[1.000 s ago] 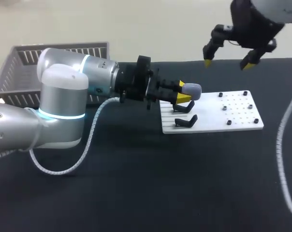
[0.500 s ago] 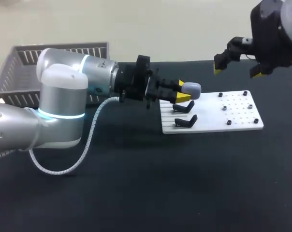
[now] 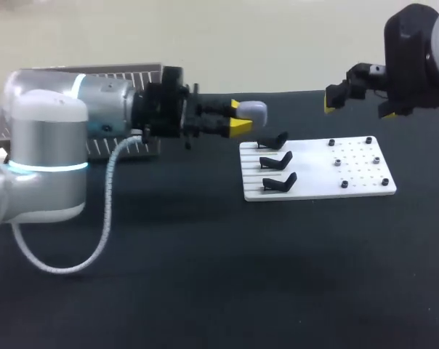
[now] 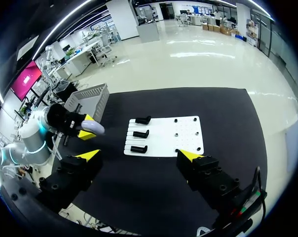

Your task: Pick up each earbud case from the left stands, insert the matching earbuds, close the lid, and place the case in the box.

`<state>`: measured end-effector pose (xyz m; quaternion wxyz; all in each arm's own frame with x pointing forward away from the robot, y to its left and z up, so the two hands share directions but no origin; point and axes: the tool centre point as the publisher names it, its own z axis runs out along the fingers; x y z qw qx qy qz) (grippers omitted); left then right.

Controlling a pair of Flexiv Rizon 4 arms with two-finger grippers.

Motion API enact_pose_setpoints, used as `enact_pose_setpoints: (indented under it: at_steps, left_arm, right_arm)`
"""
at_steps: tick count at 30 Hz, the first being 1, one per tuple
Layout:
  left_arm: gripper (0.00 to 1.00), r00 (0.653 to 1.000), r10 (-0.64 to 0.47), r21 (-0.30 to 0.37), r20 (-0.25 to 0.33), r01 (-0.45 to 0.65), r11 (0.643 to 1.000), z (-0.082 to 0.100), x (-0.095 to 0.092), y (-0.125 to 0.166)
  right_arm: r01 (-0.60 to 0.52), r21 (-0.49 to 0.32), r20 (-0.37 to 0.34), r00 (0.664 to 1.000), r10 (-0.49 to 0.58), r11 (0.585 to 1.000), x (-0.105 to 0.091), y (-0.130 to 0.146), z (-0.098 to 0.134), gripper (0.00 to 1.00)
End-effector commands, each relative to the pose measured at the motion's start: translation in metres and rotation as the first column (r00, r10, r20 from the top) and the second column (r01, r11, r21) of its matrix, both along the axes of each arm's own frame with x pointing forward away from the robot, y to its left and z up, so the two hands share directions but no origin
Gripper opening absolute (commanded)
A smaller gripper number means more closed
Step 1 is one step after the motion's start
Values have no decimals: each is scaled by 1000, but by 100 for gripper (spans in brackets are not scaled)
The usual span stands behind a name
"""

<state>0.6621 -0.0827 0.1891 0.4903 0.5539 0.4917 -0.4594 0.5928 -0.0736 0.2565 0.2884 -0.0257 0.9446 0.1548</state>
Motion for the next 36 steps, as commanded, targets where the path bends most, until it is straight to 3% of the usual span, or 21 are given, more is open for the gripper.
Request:
enact_pose_setpoints:
  at_steps: [1,6,11,13,17,19,21,26,29,30,31,32,33,36]
  left_arm:
    - [0,968,249,50,44,-251,967,19,-11,50]
    - [0,878,468,145,100,-478,866,18,14,116]
    - [0,785,589,214,193,-620,755,20,37,165]
    - [0,766,612,217,197,-643,734,20,46,181]
    - [0,714,645,302,275,-700,647,16,74,220]
    - [0,706,661,304,254,-707,638,9,91,242]
    - [0,693,657,353,297,-719,599,3,105,257]
    - [0,691,664,403,285,-715,571,-25,143,293]
    - [0,711,658,405,248,-693,596,-39,156,303]
    - [0,736,635,401,234,-668,627,-43,160,304]
    - [7,752,618,400,228,-651,645,-45,162,303]
    - [37,764,604,408,227,-638,654,-47,164,302]
    - [100,781,583,420,224,-617,666,-50,166,300]
    - [100,797,566,405,212,-598,691,-53,169,300]
  right_arm:
    - [12,6,36,999,-12,1000,-2,0,-2,100]
    - [12,6,36,999,-12,1000,-2,0,-2,100]
    - [12,6,36,999,-12,1000,-2,0,-2,100]
    - [12,6,36,999,-12,1000,-2,0,-2,100]
    - [12,6,36,999,-12,1000,-2,0,-2,100]
    - [12,6,36,999,-12,1000,-2,0,-2,100]
    - [12,6,36,999,-12,1000,-2,0,-2,100]
    - [12,6,36,999,-12,1000,-2,0,-2,100]
    - [12,6,36,999,-12,1000,-2,0,-2,100]
    - [12,6,36,999,-12,1000,-2,0,-2,100]
    - [12,6,36,999,-12,1000,-2,0,-2,100]
    - [12,6,36,999,-12,1000,-2,0,-2,100]
    - [12,6,36,999,-12,1000,-2,0,-2,100]
    - [12,6,36,999,-12,1000,-2,0,-2,100]
